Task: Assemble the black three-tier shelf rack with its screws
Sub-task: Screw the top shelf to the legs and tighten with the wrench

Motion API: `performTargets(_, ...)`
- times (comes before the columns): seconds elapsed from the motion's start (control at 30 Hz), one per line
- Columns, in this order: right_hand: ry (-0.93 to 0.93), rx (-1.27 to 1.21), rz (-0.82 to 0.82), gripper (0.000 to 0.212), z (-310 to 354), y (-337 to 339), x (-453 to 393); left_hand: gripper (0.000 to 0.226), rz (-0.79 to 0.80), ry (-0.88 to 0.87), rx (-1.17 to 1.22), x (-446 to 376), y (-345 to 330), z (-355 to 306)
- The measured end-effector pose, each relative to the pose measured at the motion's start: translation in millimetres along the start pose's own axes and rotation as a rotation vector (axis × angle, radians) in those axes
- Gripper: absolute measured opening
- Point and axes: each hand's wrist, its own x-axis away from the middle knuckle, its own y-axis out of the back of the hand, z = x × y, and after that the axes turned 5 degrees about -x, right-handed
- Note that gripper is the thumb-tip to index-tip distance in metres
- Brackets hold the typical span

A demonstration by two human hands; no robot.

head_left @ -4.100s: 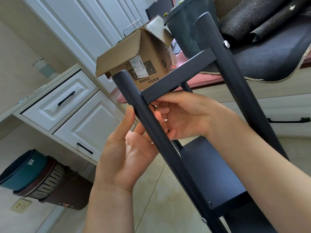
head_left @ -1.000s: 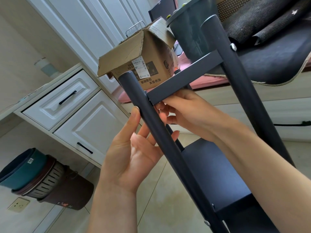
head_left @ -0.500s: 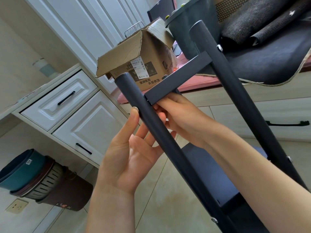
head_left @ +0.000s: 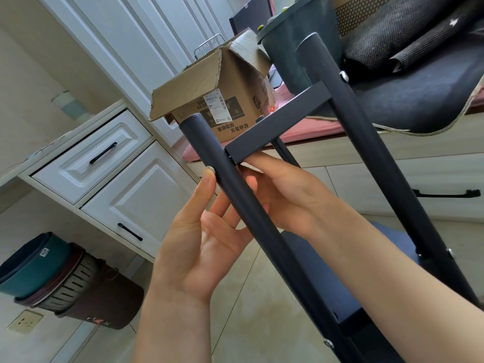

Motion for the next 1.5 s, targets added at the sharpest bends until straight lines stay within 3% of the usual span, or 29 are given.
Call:
performTargets(0.07, 0.114, 0.059, -0.07, 0.038, -1, 0, 0, 0.039, 0.001, 0.0, -0.001, 1, -1, 0)
performTargets(0.23, 0.32, 0.255, -0.081, 0.01, 4, 7, 4, 0.04, -0.031, -0.003, 0.029, 4, -5, -1)
performTargets(0.47, 0.331, 0.385, 0.04, 0.014, 15, 16, 3, 0.048, -0.05, -0.008, 0.045, 5, -6, -1)
performTargets(0.63, 0.303, 0.463, 0.008, 0.013, 15, 16, 1, 0.046, -0.043, -0.009, 0.011, 5, -6, -1)
performTargets(0.8, 0.433, 0.659, -0.046, 0.014, 19, 15, 2, 0.056, -0.077, -0.014, 0.032, 3, -1, 0)
performTargets(1.0, 0.465, 0.581, -0.057, 0.019, 12, 9, 3, 0.05, -0.077, -0.031, 0.016, 3, 0, 0)
performTargets(1.1, 0.333, 0.429, -0.107, 0.012, 6, 7, -1, 0.05, -0.047, -0.028, 0.018, 4, 0, 0)
performTargets(1.3, 0.065, 0.088, 0.007, 0.019, -1, 3, 1, 0.048, -0.053, -0.033, -0.005, 2, 0, 1)
performTargets(1.5, 0.143, 0.088, 0.011, 0.017, 1, 8, 2, 0.046, -0.05, -0.03, -0.017, 1, 3, 1)
